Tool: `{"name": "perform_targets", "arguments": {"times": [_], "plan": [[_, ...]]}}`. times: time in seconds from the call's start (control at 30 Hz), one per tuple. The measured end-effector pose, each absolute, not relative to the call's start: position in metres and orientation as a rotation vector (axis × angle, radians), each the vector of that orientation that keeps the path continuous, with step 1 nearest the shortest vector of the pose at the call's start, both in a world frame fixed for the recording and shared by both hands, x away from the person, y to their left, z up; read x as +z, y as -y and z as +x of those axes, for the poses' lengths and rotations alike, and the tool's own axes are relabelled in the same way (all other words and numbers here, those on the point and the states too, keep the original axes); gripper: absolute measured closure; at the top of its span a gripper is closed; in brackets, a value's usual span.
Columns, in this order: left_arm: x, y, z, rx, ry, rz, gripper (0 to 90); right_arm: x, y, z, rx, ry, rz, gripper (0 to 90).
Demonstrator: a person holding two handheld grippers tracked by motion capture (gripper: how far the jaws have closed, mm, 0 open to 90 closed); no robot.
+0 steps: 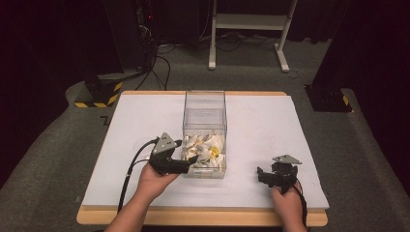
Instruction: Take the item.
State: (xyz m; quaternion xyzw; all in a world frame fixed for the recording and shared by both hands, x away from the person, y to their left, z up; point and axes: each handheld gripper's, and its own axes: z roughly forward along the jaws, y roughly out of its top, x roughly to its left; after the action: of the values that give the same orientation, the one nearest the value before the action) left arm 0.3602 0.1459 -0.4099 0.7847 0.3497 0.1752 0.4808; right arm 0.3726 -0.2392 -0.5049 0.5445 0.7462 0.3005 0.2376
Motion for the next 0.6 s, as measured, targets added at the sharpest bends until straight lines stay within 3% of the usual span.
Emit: {"name": "perform_targets", "arguments": {"times": [0.6], "plan": [[-0.412,-0.110,0.380,0.396,-0.825,2.052,22.6,-0.505,0.239,0.373,0.824,-2.046,1.489,10.2]]}}
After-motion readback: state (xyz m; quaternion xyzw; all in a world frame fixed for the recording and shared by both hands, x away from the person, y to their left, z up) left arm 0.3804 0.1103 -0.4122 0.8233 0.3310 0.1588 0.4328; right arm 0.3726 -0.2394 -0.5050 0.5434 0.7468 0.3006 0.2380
